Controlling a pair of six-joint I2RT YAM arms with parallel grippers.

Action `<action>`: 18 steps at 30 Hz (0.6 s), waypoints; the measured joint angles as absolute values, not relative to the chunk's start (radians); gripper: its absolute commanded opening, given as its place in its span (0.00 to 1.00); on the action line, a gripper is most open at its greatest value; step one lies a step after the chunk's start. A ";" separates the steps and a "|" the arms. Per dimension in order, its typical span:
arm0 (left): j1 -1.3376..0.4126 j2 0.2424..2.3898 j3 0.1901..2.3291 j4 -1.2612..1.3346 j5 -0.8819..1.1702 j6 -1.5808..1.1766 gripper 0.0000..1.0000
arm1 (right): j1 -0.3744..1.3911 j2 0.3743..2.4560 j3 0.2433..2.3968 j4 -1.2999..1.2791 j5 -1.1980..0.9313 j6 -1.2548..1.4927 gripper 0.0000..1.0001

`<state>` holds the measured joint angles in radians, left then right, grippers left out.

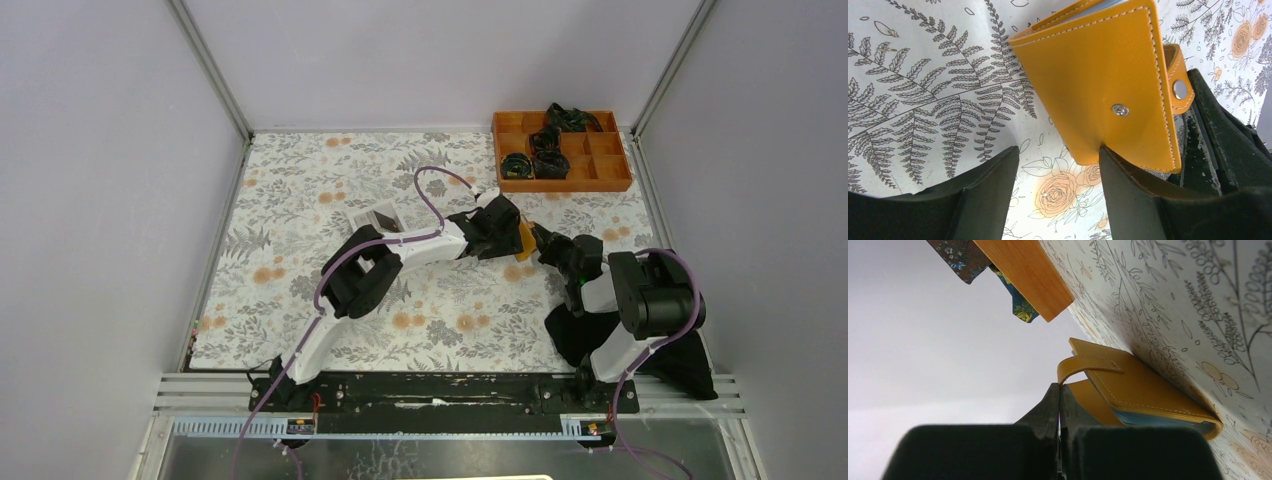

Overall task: Put the credit cards into the card holder
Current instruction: Close the card holder at the center of the board.

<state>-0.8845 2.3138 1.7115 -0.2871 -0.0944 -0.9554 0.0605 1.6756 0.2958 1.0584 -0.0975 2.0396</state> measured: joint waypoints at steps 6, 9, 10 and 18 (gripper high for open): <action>-0.877 2.313 1.711 -0.286 -0.094 -0.953 0.71 | 0.074 1.692 0.295 1.086 -0.066 2.039 0.00; -0.875 2.310 1.709 -0.284 -0.093 -0.955 0.71 | 0.077 1.695 0.287 1.103 -0.061 2.038 0.00; -0.874 2.309 1.708 -0.283 -0.093 -0.955 0.71 | 0.078 1.695 0.285 1.106 -0.061 2.038 0.00; -0.867 2.275 1.671 -0.263 -0.105 -0.966 0.71 | 0.081 1.666 0.266 1.089 -0.061 2.041 0.00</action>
